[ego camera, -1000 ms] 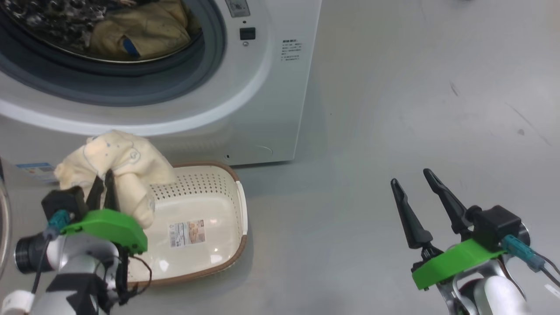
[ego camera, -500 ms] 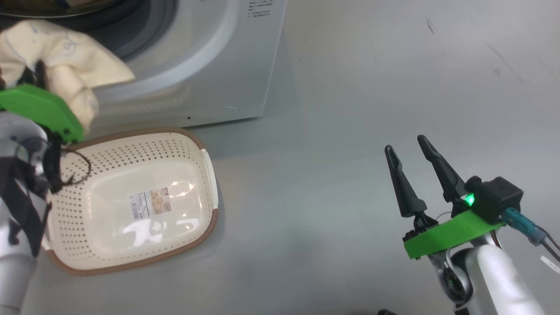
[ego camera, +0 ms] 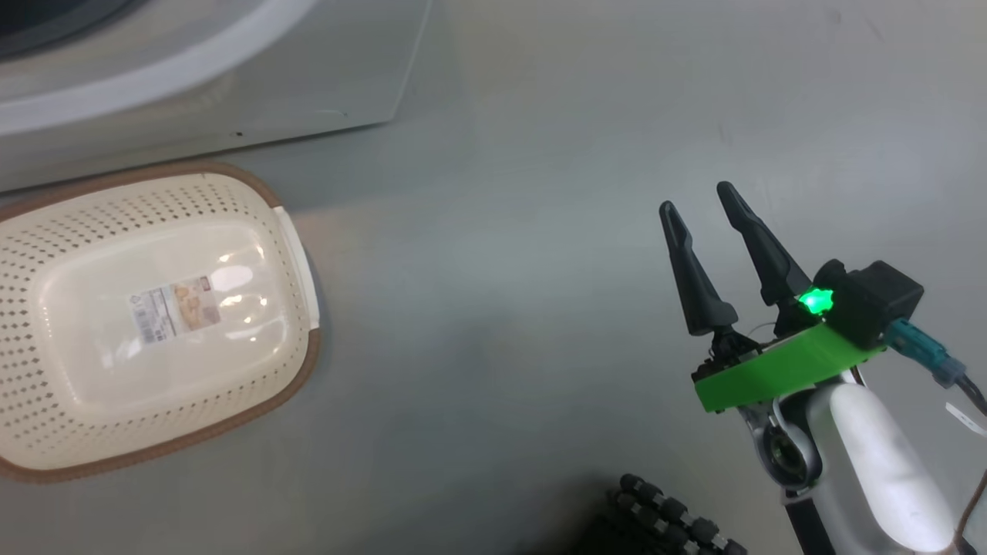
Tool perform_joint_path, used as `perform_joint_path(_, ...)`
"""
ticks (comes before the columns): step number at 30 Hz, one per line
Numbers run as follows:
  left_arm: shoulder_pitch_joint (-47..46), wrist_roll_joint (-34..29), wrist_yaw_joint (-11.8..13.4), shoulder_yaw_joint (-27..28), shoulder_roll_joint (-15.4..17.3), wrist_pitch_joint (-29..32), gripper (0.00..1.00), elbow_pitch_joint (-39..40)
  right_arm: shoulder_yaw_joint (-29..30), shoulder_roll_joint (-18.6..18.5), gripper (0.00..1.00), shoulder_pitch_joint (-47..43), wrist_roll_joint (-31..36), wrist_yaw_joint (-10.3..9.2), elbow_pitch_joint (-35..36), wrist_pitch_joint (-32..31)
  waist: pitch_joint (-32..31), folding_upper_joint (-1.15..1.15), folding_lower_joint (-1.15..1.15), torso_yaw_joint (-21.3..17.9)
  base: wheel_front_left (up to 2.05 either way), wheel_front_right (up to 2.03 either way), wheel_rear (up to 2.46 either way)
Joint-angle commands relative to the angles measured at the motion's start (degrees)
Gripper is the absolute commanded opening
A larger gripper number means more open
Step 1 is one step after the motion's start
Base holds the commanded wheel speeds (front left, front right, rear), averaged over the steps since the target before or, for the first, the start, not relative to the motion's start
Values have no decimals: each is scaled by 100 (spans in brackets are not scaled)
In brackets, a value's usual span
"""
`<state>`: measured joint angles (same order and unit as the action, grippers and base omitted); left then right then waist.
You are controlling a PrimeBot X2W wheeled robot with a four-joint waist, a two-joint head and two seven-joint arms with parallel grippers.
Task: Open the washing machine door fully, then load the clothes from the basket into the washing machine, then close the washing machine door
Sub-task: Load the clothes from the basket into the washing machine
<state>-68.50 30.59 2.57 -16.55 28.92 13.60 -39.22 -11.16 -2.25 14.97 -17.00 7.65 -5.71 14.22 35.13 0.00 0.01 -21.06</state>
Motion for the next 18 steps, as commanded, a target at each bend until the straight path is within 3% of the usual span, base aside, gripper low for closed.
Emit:
perform_joint_path(1, -391, -125, -7, 213, 417, -58, 0, 152, -114, -63, 100, 34, -63, -16, 180, 76, 260, 0, -1, -217, 0, 0, 0)
perform_joint_path(6, -908, -332, -62, 213, 667, -474, 0, 73, -177, -63, 100, 112, -207, -16, 213, 77, 496, 0, -1, -394, 0, 0, 0)
perform_joint_path(18, -1786, -912, -103, -8, 893, -1806, 0, -235, -274, -63, 100, 217, -400, -16, 271, 77, 811, 0, -1, -621, 0, 0, 0)
